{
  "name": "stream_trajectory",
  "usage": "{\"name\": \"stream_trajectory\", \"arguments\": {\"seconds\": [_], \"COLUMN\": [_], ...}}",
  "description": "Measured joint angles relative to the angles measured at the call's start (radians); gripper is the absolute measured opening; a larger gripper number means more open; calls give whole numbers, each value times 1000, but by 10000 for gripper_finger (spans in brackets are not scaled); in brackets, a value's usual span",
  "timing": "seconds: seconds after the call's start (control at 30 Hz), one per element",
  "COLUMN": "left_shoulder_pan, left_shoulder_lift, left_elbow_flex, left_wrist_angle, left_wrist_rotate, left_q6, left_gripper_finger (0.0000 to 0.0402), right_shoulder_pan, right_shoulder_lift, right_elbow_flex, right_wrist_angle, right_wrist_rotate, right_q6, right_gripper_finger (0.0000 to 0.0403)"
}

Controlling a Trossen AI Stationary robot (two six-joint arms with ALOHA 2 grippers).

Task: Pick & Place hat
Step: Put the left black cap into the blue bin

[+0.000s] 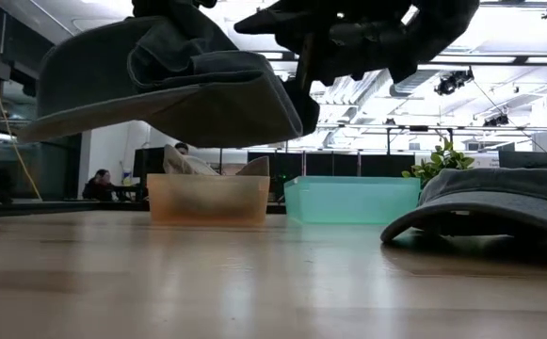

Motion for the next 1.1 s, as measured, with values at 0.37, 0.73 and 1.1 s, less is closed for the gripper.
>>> {"name": "stream_trajectory", "arguments": {"seconds": [0.37,0.73,1.1], "left_shoulder_pan": [0,15,13], "left_shoulder_lift": [0,0,30], "left_elbow_flex": [8,99,97], "left_wrist_angle": [33,16,44], "left_wrist_rotate": [-70,-105,-98], "left_q6": [30,80,79], "left_gripper_finger": [0,0,0], "right_shoulder_pan": [0,6,6], "right_shoulder_lift": [30,29,29], "right_elbow_flex": [0,-1,101], "right_wrist_angle": [49,129,-32], "right_wrist_rotate": [1,18,5], "right_q6": [7,1,-52], "right_gripper_finger": [328,328,293]}}
